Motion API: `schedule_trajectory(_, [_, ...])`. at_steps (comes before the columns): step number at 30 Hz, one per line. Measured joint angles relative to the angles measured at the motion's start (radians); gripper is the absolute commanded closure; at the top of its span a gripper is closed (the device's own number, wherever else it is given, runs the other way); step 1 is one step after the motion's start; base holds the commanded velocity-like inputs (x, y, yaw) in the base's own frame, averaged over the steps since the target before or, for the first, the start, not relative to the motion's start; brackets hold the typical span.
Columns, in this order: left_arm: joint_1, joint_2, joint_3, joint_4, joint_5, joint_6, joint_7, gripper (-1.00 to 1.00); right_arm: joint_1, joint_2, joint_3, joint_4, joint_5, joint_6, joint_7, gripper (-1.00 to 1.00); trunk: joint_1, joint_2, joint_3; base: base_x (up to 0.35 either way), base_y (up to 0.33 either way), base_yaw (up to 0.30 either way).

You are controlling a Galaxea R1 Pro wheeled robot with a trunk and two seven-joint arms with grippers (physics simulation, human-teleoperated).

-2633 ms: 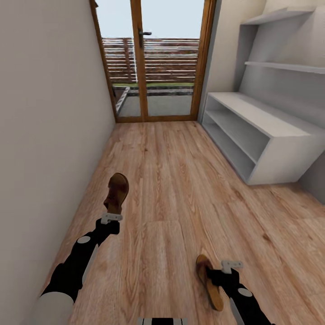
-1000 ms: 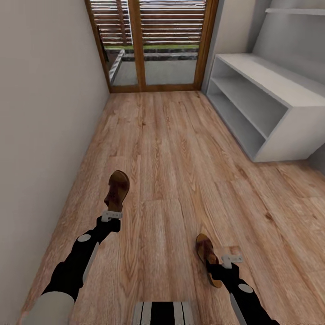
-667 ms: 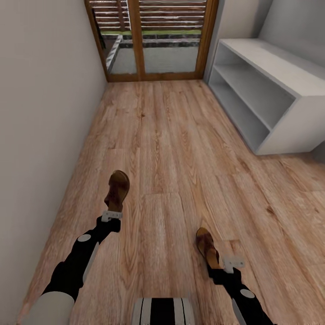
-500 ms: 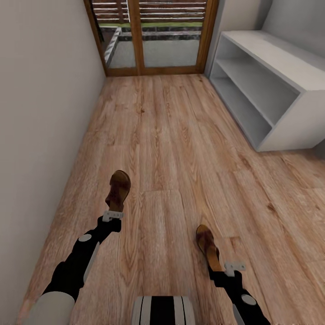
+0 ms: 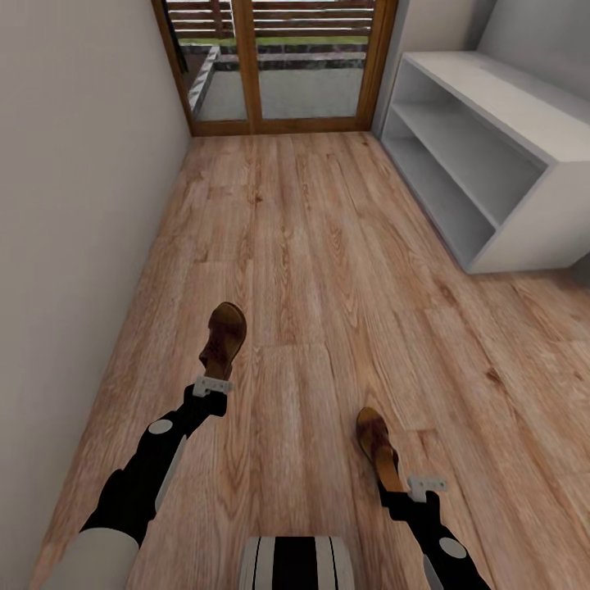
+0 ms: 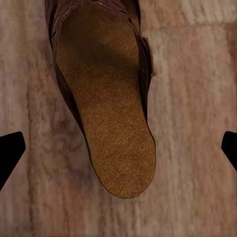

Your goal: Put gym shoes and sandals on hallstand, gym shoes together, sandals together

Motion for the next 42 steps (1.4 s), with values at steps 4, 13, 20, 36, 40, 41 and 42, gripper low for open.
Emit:
schedule_trajectory(4, [0.0, 0.0, 0.0, 0.0, 0.0, 0.0, 0.001, 1.0, 0.0, 0.0, 0.0, 0.0, 0.0, 0.0, 0.0, -1.0, 0.0, 0.0, 0.0, 0.232, 0.0, 0.0])
schedule_trajectory(13, [0.001, 0.0, 0.0, -0.002, 0.0, -0.001, 0.001, 1.0, 0.0, 0.0, 0.0, -0.001, 0.0, 0.0, 0.001, -1.0, 0.0, 0.0, 0.0, 0.098, 0.0, 0.0])
schedule_trajectory(20, [0.001, 0.0, 0.001, -0.002, 0.0, -0.002, 0.002, 1.0, 0.0, 0.0, 0.0, -0.001, 0.0, 0.0, 0.001, -1.0, 0.0, 0.0, 0.0, 0.14, 0.0, 0.0])
schedule_trajectory(36, [0.001, 0.0, 0.001, -0.009, 0.0, -0.001, 0.002, 1.0, 0.0, 0.0, 0.0, -0.001, 0.0, 0.0, 0.001, -1.0, 0.0, 0.0, 0.0, 0.005, 0.0, 0.0])
schedule_trajectory(40, [0.001, 0.0, 0.001, -0.009, 0.0, -0.002, 0.002, 1.0, 0.0, 0.0, 0.0, -0.001, 0.0, 0.0, 0.001, -1.0, 0.0, 0.0, 0.0, -0.029, 0.0, 0.0])
schedule_trajectory(41, [0.001, 0.0, 0.001, -0.009, 0.0, -0.002, 0.002, 1.0, 0.0, 0.0, 0.0, -0.001, 0.0, 0.0, 0.001, -1.0, 0.0, 0.0, 0.0, -0.23, 0.0, 0.0])
schedule_trajectory(42, [0.002, 0.0, 0.001, -0.009, 0.0, -0.002, 0.002, 1.0, 0.0, 0.0, 0.0, -0.002, 0.0, 0.0, 0.001, -1.0, 0.001, 0.0, 0.0, -0.206, 0.0, 0.0])
